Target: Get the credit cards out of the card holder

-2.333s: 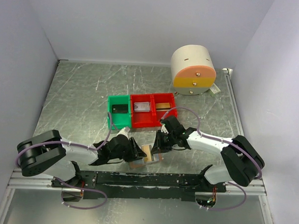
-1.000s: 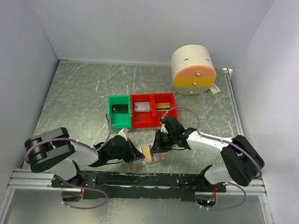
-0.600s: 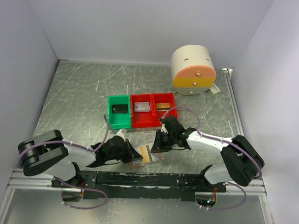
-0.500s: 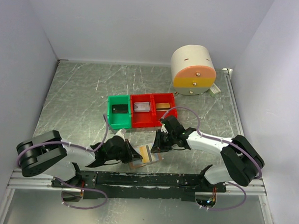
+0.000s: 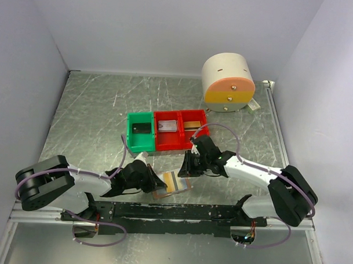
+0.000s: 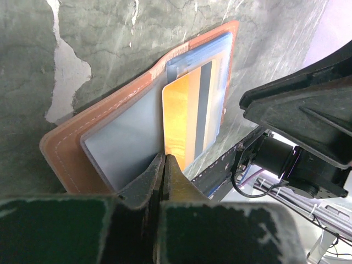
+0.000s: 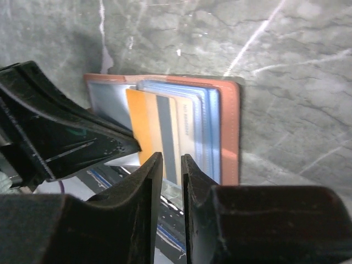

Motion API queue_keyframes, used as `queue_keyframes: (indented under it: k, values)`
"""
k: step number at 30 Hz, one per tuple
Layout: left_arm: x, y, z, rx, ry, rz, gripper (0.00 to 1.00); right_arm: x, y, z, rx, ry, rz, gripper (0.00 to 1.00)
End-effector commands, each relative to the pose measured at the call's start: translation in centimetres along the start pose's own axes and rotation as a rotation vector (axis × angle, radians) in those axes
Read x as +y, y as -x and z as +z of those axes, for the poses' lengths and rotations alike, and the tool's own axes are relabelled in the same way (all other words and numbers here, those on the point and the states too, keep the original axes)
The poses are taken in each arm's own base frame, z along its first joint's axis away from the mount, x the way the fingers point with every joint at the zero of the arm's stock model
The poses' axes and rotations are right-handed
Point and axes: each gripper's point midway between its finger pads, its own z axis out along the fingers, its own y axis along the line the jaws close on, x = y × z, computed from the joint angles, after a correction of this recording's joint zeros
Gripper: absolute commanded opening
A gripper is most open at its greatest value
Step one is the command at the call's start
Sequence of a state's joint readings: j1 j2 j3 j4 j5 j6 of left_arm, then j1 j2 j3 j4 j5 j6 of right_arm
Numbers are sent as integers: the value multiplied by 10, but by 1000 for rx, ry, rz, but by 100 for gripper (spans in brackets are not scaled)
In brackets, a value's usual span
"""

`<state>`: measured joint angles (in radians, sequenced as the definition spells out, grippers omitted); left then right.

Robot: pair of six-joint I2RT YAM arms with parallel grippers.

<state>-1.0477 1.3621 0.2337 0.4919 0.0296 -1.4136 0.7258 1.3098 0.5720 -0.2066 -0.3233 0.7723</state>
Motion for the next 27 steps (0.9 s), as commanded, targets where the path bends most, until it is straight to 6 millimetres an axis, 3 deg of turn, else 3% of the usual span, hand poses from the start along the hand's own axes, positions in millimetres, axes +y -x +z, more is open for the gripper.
queue_keyframes:
  k: [1, 4, 12, 15, 27]
  values:
    - [1, 5, 2, -21, 15, 17, 8, 27, 8, -1, 0, 112, -35, 22]
    - [0, 5, 2, -22, 4, 12, 10, 27, 0, 9, 55, 130, 4, 22]
    - [-4, 5, 1, -23, -20, 8, 30, -17, -25, 25, 123, -26, 59, 22]
    - [-6, 6, 0, -33, -44, -7, 37, -24, -31, 25, 132, -44, 68, 22]
    - [-9, 7, 0, -53, -166, -113, 39, -27, -38, 29, 146, -35, 90, 22]
